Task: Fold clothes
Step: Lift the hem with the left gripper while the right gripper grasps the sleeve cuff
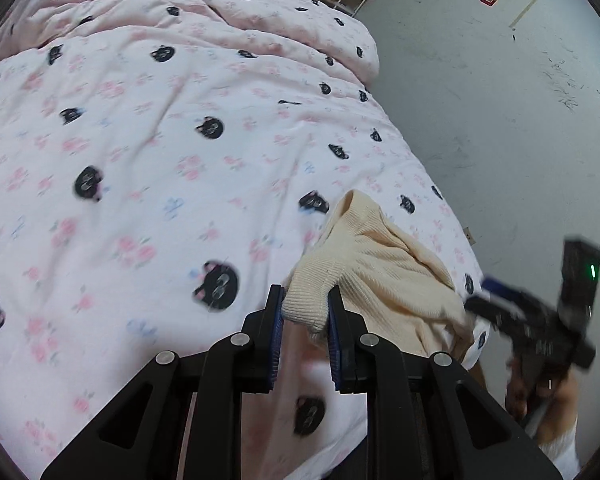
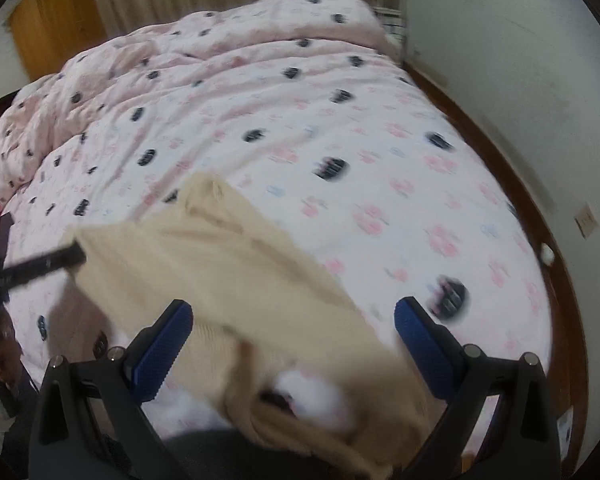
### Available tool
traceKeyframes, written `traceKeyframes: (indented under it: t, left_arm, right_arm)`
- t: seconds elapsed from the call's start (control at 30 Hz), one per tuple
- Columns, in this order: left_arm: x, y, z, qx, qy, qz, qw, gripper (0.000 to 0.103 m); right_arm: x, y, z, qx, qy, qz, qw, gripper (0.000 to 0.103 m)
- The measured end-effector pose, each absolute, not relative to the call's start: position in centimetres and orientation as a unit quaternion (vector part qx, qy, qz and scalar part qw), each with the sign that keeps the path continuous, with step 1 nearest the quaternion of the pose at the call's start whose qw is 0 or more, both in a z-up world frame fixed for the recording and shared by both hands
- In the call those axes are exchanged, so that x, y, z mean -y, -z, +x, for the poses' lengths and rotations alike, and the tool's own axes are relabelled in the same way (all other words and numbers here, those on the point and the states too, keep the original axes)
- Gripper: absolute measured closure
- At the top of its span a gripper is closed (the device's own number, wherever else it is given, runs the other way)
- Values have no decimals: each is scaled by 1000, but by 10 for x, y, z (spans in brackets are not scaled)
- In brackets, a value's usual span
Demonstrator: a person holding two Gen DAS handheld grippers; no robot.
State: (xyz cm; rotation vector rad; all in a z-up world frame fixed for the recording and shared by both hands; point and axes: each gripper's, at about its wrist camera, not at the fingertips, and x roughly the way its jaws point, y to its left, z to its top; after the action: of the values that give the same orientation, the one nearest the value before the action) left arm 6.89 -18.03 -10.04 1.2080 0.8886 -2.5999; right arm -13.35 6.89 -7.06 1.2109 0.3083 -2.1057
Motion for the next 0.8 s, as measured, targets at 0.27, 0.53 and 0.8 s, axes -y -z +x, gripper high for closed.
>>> traceKeyframes:
  t: [0.27, 0.53, 0.8]
  left_arm:
    - [168, 112, 82, -291, 862, 409, 71, 86]
    - [169, 123, 81, -299, 858, 413, 64, 86]
    - [179, 121, 90, -315, 861, 396, 59, 86]
  right_arm:
    - [35, 93, -157, -195, 729, 488, 439, 2]
    - [65, 121, -161, -243, 684, 516, 454, 54]
    - [71, 95, -155, -236, 685, 494, 480, 97]
